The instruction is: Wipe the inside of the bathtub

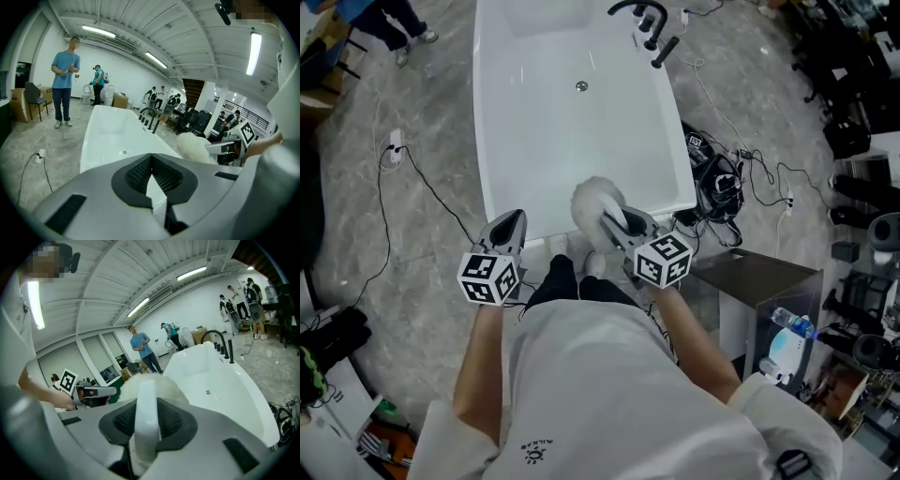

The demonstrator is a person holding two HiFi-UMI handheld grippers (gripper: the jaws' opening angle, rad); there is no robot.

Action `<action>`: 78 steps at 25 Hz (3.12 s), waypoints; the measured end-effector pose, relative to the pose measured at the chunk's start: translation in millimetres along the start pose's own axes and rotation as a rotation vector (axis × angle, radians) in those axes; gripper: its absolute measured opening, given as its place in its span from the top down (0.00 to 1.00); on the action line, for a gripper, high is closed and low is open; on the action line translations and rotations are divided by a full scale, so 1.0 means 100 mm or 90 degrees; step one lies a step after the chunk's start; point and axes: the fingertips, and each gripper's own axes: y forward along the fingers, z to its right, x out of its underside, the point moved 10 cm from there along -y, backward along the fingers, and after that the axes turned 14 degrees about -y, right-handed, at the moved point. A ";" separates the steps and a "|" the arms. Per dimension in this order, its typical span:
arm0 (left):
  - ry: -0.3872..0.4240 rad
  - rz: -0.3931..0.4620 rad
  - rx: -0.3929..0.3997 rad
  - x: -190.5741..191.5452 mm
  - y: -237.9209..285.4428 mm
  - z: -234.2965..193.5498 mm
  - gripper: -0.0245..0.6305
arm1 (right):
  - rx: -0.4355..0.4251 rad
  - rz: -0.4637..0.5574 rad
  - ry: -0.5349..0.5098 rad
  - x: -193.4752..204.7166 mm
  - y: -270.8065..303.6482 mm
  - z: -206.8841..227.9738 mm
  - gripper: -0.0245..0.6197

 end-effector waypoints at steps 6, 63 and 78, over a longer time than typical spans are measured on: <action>-0.035 -0.009 -0.023 0.02 0.05 -0.47 0.95 | -0.067 -0.070 -0.011 0.06 0.63 -0.06 0.82; -0.098 -0.052 -0.111 1.07 1.19 -1.99 0.95 | -0.464 -0.465 0.003 2.03 3.71 0.02 0.82; -0.070 -0.102 -0.041 1.10 1.62 -1.69 0.95 | -0.330 -0.521 0.041 2.00 3.21 0.51 0.82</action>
